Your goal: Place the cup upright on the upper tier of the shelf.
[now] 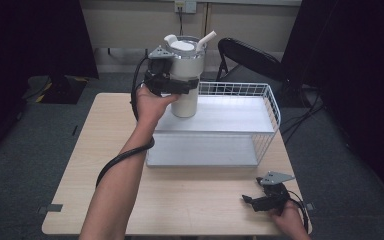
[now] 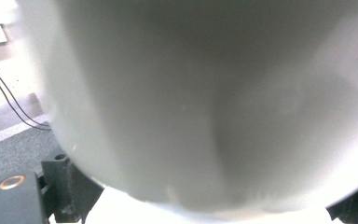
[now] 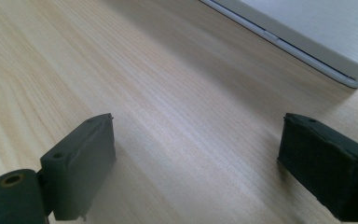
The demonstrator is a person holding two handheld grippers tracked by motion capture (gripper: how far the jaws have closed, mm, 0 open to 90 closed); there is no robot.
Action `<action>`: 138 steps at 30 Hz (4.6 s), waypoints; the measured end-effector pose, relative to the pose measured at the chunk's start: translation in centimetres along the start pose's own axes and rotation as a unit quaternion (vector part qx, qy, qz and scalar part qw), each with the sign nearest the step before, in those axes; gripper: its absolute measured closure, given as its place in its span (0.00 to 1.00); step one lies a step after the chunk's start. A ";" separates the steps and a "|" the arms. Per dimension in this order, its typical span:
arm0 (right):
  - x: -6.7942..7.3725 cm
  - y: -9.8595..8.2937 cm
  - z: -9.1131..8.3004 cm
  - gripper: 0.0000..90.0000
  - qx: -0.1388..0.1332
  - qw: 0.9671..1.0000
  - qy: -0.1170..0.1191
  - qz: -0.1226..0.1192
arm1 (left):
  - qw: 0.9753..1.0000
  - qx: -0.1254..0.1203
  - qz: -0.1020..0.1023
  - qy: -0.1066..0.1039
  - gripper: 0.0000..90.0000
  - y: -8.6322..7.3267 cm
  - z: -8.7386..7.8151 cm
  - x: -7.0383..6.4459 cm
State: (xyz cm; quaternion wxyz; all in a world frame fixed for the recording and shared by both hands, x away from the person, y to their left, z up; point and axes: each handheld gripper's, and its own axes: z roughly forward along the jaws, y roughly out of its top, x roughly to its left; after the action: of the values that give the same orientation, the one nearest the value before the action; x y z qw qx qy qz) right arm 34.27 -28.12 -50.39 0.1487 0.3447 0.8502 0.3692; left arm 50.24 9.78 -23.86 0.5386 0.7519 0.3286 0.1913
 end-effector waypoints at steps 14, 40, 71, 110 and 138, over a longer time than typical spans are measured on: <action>0.0 0.0 0.0 0.11 0.000 1.000 0.000 0.000 | 0.999 -0.016 0.029 -0.009 0.11 -1.0 -0.7 -0.4; 0.0 0.0 0.0 0.11 0.000 1.000 0.000 0.000 | 1.000 0.012 -0.001 -0.020 0.12 -3.5 -2.5 0.3; 0.0 0.0 0.0 0.11 0.000 1.000 0.000 0.000 | 0.999 0.019 0.005 -0.041 0.12 -6.8 -9.0 -0.4; 0.0 0.0 0.0 0.11 0.001 1.000 0.001 0.000 | 0.999 0.022 -0.035 -0.010 0.13 -14.4 -14.4 2.8; 0.0 0.0 0.0 0.11 0.001 1.000 0.001 0.000 | 0.997 0.034 -0.068 -0.006 0.14 -20.2 -13.6 3.7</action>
State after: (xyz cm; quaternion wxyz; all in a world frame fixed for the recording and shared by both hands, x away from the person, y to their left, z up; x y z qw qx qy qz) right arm 34.23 -28.11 -50.39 0.1478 0.3445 0.8506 0.3687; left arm 38.32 25.77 -38.31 0.5268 0.7465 0.3820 0.1386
